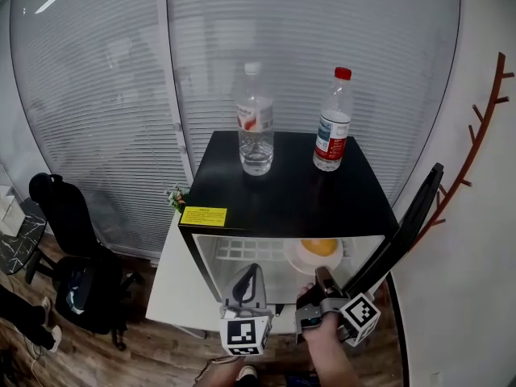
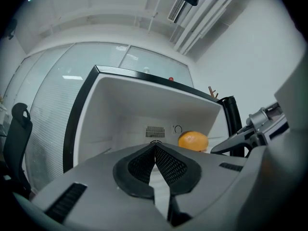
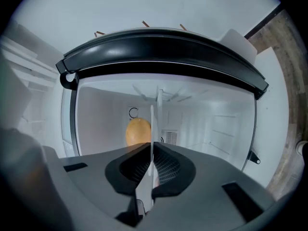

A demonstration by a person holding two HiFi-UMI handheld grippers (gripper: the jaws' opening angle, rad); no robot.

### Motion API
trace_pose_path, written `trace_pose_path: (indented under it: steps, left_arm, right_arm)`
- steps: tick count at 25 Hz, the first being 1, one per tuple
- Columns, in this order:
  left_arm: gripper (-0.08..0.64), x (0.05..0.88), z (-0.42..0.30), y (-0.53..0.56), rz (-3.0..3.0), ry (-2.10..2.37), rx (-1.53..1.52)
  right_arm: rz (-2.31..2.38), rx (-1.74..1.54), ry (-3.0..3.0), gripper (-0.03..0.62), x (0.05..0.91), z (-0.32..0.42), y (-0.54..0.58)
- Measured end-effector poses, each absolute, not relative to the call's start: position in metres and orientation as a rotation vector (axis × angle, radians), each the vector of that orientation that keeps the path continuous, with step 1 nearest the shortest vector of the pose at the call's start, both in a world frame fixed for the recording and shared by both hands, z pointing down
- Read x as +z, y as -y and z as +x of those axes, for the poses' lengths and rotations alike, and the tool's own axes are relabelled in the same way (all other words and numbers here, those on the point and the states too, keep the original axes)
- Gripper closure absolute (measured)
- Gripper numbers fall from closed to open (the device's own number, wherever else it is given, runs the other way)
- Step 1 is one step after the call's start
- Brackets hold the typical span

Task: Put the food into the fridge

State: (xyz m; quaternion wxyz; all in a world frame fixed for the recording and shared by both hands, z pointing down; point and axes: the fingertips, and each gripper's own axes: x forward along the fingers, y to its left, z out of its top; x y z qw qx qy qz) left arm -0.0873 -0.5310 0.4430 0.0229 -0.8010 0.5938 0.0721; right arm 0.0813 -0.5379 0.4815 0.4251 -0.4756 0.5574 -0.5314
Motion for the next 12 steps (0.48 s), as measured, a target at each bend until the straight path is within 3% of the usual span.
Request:
trace_pose_path:
  steps: [12]
  left_arm:
    - [0.532,0.447,-0.089,0.548,-2.518,-1.815,0.233]
  right_arm:
    - [-1.178,-1.309,-1.377,0.555,0.479,0.076,0.558]
